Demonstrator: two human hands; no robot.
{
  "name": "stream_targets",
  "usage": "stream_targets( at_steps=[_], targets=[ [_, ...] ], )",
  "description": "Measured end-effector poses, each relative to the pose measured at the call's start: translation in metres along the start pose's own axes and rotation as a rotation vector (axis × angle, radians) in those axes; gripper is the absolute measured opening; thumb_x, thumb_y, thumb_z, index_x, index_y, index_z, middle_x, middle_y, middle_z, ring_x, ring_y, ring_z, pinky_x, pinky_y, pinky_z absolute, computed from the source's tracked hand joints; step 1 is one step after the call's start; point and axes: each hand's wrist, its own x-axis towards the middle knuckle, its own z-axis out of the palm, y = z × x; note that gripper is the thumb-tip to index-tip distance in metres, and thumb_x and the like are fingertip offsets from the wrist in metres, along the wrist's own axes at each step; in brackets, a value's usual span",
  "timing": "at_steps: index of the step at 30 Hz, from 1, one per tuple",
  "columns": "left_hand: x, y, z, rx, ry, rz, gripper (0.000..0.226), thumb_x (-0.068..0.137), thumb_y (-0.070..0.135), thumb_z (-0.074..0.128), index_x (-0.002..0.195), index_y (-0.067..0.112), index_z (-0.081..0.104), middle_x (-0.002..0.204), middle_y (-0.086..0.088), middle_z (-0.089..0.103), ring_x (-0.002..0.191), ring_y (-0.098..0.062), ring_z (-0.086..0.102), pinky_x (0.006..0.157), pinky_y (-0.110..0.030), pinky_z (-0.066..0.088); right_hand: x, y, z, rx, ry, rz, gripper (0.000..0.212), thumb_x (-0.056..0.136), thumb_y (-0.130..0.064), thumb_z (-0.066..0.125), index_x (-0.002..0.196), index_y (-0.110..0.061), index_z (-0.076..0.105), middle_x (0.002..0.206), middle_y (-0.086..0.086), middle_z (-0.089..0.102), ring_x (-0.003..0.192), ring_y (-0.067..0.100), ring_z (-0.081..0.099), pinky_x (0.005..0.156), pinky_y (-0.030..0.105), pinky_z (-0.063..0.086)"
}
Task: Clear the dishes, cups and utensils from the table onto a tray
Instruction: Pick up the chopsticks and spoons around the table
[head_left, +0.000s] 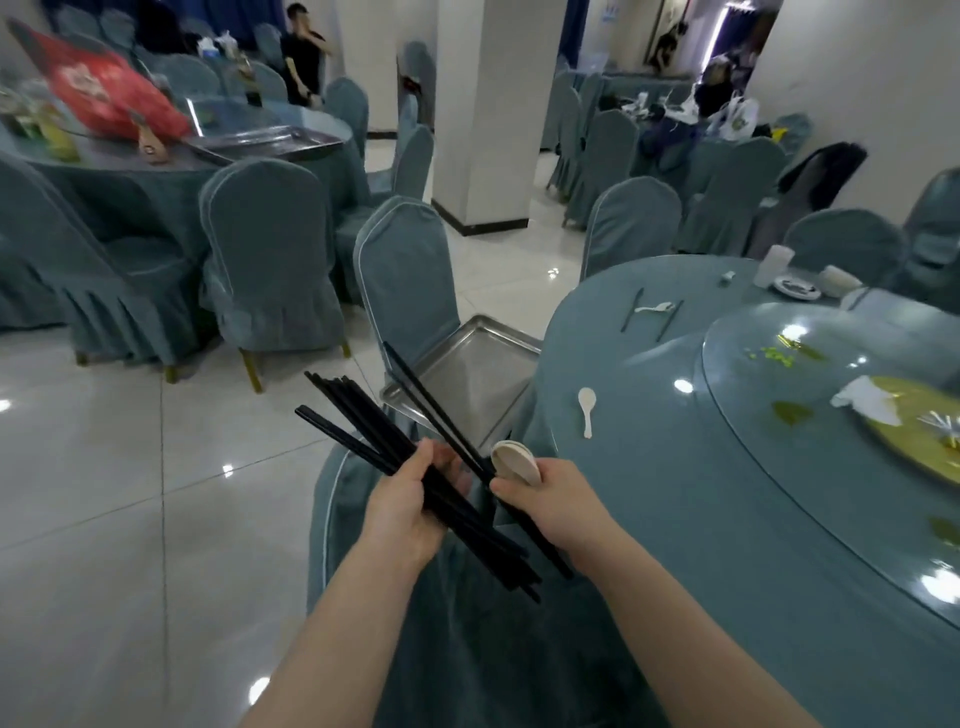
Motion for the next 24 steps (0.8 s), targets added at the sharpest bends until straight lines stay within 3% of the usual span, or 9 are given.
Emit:
stream_targets(
  at_steps=[5,9,14,19,24],
  targets=[
    [-0.007,0.014,-0.012,0.016,-0.061,-0.045,0.020,0.099,0.017,0.046,0.106,0.005,0.060,0.083,-0.008,0.074,0.073,-0.018,0.071,0.065,-0.032,0.055,-0.013,-0.011,0.026,-0.022,0.027,0.032,0.037,0.085,-0.022,0.067,0.053,-0.022,0.048,0.038,-0.015,0.042,0.036,-0.002,0.037,0.039,0.010,0.029],
    [-0.010,0.018,-0.010,0.068,-0.053,-0.049,0.028,0.098,0.018,0.049,0.116,0.000,0.058,0.088,-0.011,0.073,0.087,-0.024,0.068,0.075,-0.038,0.055,-0.016,-0.022,0.033,-0.052,0.004,0.046,0.027,0.084,-0.021,0.067,0.058,-0.023,0.059,0.050,-0.012,0.056,0.046,-0.003,0.052,0.048,0.013,0.041],
    [0.002,0.023,-0.001,0.063,-0.091,-0.016,0.016,0.096,0.010,0.051,0.110,0.005,0.056,0.079,-0.009,0.071,0.079,-0.023,0.065,0.078,-0.039,0.054,0.000,-0.026,0.027,-0.073,0.023,0.044,0.021,0.082,-0.027,0.070,0.063,-0.022,0.063,0.055,-0.011,0.058,0.050,-0.001,0.054,0.047,0.010,0.040],
    [0.026,0.035,0.009,0.022,-0.072,0.006,0.010,0.095,0.004,0.050,0.092,0.010,0.057,0.070,-0.005,0.068,0.066,-0.017,0.068,0.067,-0.033,0.052,0.011,-0.022,0.017,-0.061,0.030,0.073,0.023,0.080,-0.031,0.070,0.061,-0.023,0.060,0.047,-0.014,0.052,0.045,-0.002,0.047,0.046,0.011,0.037],
    [0.056,0.061,0.012,-0.026,-0.056,0.029,0.012,0.095,0.004,0.050,0.089,0.011,0.058,0.070,-0.004,0.071,0.072,-0.018,0.068,0.065,-0.031,0.053,0.023,-0.019,0.009,-0.060,0.055,0.168,0.018,0.080,-0.029,0.070,0.066,-0.021,0.063,0.047,-0.013,0.049,0.041,-0.001,0.041,0.045,0.014,0.033]
  ],
)
